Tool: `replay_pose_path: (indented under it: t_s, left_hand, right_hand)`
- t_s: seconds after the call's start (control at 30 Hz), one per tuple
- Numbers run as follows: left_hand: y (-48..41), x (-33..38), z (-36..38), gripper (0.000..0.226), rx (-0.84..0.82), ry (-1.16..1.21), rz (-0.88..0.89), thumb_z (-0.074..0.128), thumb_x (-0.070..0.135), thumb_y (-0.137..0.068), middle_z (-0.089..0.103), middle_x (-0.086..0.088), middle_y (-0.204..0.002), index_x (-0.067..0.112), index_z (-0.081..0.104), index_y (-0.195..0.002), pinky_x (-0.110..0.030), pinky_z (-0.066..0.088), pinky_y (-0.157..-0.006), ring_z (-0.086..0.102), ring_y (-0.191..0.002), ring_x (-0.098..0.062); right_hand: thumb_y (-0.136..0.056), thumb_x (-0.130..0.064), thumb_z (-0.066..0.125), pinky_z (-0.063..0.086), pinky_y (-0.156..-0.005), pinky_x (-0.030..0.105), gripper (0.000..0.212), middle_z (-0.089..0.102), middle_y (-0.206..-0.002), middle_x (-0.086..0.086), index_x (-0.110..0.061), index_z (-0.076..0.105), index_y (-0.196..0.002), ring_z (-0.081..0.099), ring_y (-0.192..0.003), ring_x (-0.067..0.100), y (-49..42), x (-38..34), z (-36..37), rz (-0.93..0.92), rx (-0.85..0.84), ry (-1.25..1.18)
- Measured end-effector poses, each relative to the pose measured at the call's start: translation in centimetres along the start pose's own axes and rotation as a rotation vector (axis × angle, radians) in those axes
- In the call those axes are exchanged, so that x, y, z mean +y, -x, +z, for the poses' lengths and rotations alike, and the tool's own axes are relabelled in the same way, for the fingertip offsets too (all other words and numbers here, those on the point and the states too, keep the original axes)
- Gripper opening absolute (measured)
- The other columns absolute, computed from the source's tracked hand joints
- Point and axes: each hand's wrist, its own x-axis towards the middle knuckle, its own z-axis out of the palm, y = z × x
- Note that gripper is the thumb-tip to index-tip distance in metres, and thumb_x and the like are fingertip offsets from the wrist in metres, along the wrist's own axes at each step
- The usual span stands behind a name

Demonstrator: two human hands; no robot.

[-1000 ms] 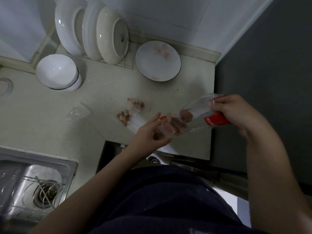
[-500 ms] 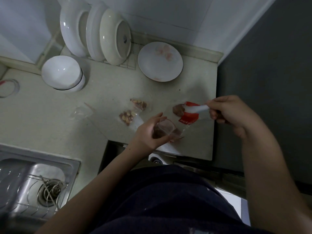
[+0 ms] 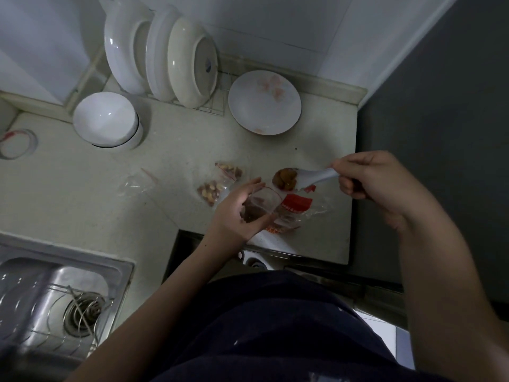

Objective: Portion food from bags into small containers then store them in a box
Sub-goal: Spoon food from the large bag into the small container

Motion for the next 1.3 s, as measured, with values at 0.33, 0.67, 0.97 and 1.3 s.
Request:
replay_pose_path:
  t_s: [0.33,0.67,0.97,1.3]
  left_hand:
    - [0.2,1.0,-0.5,0.049,0.036,0.033,0.015,0.069,0.056,-0.073,0.045,0.044,-0.124,0.049,0.05,-0.117,-0.021,0.048,-0.094,0.051,-0.118,0.007]
    - [0.3,0.3,-0.7,0.046,0.073,0.121,0.037,0.078,0.037,-0.074,0.052,0.018,-0.131,0.045,0.055,-0.114,-0.032,0.052,-0.093,0.055,-0.12,-0.005]
    - [0.5,-0.7,-0.8,0.048,0.087,0.186,-0.099,0.078,0.043,-0.073,0.063,0.009,-0.118,0.038,0.054,-0.115,-0.039,0.054,-0.096,0.061,-0.112,-0.008]
    - [0.2,-1.1,-0.7,0.044,0.116,0.129,-0.113,0.079,0.031,-0.079,0.061,0.016,-0.114,0.046,0.051,-0.11,-0.02,0.054,-0.084,0.06,-0.105,0.005]
  right_hand:
    - [-0.096,-0.026,0.054,0.043,-0.055,0.023,0.024,0.065,-0.066,0.006,-0.013,0.072,-0.086,0.051,-0.053,0.004,2.8,-2.0,3.4,-0.35,-0.038,0.611]
    - [-0.093,-0.025,0.057,0.055,-0.067,0.038,0.017,0.072,-0.084,-0.002,-0.018,0.073,-0.097,0.066,-0.075,0.017,4.3,-2.5,3.0,-0.634,0.142,0.736]
    - [-0.088,-0.021,0.061,0.052,-0.057,0.036,0.016,0.067,-0.065,0.005,-0.013,0.072,-0.079,0.062,-0.059,0.024,4.2,-2.1,0.6,-0.542,0.296,0.841]
    - [-0.083,-0.002,0.051,0.035,-0.055,0.029,0.017,0.063,-0.077,0.008,-0.011,0.065,-0.083,0.058,-0.065,0.024,-0.6,1.1,7.3,-0.471,-0.183,1.388]
